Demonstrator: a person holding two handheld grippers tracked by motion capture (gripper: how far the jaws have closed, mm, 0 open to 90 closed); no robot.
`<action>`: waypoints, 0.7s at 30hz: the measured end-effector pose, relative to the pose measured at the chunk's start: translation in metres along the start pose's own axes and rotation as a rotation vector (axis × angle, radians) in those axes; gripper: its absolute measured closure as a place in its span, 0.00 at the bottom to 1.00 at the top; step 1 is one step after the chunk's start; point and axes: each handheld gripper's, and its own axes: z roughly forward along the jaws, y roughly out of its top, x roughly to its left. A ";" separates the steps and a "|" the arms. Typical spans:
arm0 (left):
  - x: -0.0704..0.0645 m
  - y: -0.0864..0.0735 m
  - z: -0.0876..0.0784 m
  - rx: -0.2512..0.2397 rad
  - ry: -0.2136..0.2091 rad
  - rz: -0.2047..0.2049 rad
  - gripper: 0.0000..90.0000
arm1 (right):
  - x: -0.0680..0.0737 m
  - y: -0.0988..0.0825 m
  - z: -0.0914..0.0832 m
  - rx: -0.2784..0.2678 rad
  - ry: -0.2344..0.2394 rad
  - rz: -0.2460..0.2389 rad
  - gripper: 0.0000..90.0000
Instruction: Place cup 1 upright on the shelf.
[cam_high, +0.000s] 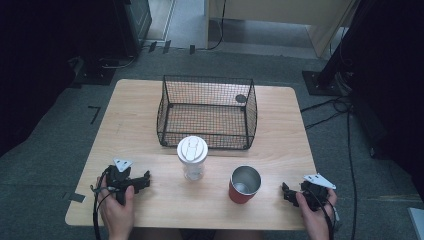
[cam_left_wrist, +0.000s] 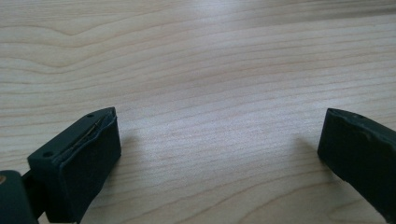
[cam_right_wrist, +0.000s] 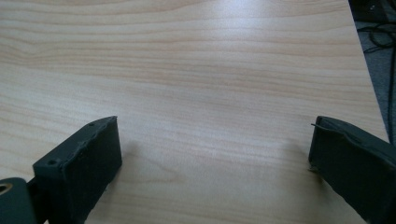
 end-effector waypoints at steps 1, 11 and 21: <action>0.000 0.000 0.000 0.000 0.000 0.000 0.00 | 0.002 0.000 -0.002 0.000 -0.006 -0.008 0.03; -0.001 0.000 0.000 0.001 -0.003 0.002 0.00 | 0.017 0.004 -0.022 -0.039 0.063 -0.032 0.03; -0.001 0.000 0.000 0.001 -0.003 0.004 0.00 | 0.053 0.009 -0.047 -0.076 0.172 -0.096 0.03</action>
